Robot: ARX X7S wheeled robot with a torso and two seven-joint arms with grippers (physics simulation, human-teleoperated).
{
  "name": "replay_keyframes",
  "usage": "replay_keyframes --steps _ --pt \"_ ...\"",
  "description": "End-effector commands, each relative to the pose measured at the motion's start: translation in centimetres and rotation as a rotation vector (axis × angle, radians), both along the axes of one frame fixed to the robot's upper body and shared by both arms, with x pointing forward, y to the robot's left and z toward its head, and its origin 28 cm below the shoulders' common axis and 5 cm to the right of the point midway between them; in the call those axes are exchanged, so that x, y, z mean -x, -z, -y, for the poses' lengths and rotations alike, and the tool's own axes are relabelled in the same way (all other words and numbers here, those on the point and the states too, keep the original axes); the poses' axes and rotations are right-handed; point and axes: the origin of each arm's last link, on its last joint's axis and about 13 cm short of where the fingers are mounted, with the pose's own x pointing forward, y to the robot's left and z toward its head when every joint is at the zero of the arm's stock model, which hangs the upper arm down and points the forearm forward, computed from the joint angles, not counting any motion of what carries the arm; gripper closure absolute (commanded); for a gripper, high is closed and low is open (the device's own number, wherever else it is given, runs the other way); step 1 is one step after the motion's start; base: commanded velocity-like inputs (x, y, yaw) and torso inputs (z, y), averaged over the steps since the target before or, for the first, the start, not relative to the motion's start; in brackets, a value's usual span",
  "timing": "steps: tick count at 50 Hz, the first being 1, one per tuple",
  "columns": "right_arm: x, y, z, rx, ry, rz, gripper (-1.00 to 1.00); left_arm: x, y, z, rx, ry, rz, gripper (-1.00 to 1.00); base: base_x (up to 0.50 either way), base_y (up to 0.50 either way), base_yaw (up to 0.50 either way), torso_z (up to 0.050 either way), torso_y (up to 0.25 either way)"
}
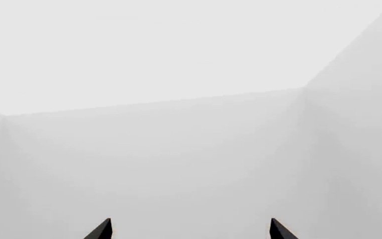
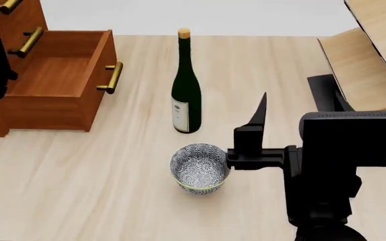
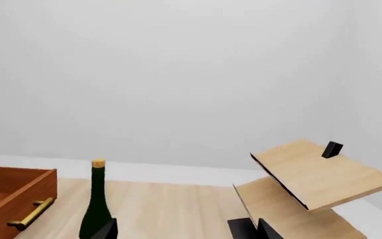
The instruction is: Close the bottom drawer of the cabinet and open the top drawer.
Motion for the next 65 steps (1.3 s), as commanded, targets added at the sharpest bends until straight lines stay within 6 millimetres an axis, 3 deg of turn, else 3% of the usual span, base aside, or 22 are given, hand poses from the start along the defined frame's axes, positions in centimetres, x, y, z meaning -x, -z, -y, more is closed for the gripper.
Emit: replay_keyframes --steps 1,8,65 --pt "-0.1 -0.4 -0.1 0.001 -0.001 0.008 -1.00 0.3 -0.9 -0.1 -0.006 0.000 0.029 -1.00 0.00 0.00 0.00 0.000 0.000" --pt "-0.1 -0.1 -0.2 0.011 -0.006 -0.004 -1.00 0.3 -0.6 -0.2 -0.010 -0.003 0.028 -1.00 0.00 0.12 0.00 0.000 0.000" --pt "0.3 0.6 0.2 -0.015 -0.016 -0.011 -1.00 0.2 0.0 0.1 0.000 0.018 0.020 -1.00 0.00 0.45 0.00 0.000 0.000"
